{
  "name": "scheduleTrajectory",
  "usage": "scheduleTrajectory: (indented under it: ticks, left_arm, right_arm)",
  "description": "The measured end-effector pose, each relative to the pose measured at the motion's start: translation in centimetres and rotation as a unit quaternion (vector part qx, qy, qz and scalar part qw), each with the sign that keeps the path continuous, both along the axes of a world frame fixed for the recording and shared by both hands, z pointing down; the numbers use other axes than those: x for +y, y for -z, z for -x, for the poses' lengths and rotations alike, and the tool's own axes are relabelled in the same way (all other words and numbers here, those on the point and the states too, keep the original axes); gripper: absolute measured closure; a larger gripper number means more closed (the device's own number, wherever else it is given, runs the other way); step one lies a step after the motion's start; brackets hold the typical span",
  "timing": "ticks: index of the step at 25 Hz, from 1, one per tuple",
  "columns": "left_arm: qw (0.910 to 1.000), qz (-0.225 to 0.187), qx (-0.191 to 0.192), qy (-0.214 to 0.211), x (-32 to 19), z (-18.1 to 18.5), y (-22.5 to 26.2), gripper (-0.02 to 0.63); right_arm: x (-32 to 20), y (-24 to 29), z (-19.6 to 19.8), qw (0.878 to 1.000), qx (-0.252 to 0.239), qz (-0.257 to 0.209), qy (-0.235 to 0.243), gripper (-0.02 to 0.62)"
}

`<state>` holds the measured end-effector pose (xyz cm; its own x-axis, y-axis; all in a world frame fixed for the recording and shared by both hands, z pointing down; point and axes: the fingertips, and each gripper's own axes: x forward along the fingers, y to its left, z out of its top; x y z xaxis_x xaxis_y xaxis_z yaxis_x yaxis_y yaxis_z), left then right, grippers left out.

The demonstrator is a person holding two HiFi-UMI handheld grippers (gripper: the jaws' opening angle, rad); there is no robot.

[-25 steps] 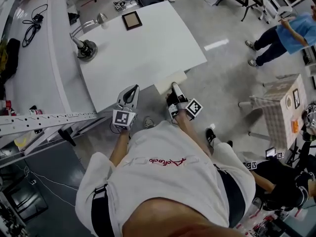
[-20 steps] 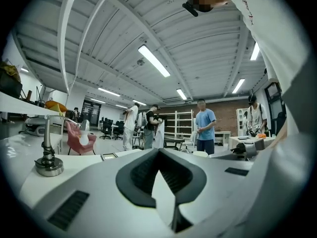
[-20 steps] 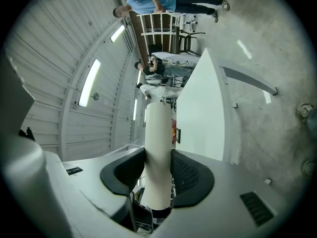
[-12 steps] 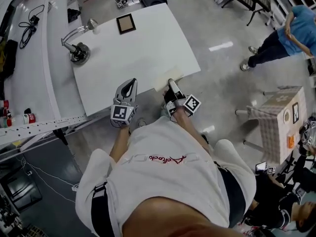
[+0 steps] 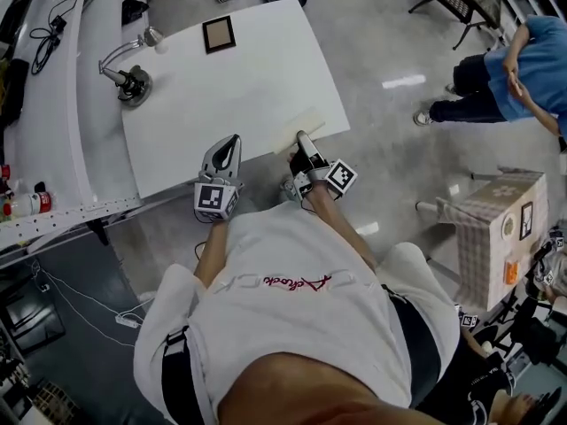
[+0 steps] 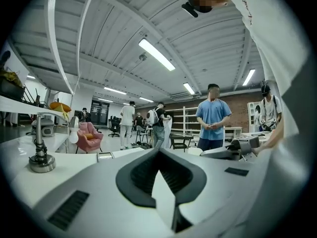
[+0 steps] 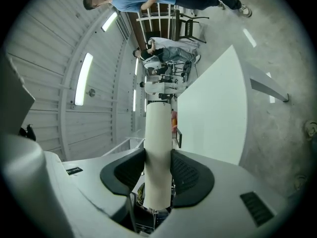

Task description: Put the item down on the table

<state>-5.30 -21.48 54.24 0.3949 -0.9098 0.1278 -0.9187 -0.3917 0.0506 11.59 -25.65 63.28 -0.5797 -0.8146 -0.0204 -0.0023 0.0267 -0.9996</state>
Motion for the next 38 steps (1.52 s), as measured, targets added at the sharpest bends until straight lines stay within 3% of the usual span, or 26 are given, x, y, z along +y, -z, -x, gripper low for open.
scheduleTrajectory:
  ticks: [24, 38]
  left_arm:
    - [0.9968, 0.073, 0.018, -0.027, -0.4, 3.0, -4.7, 0.589]
    - [0.9964, 0.075, 0.022, -0.033, -0.6, 3.9, -4.7, 0.589]
  right_arm:
    - [2.9, -6.1, 1.7, 0.995, 0.030, 0.090, -0.031, 0.408]
    - [1.7, -9.4, 2.5, 0.991, 0.038, 0.116, -0.052, 0.408]
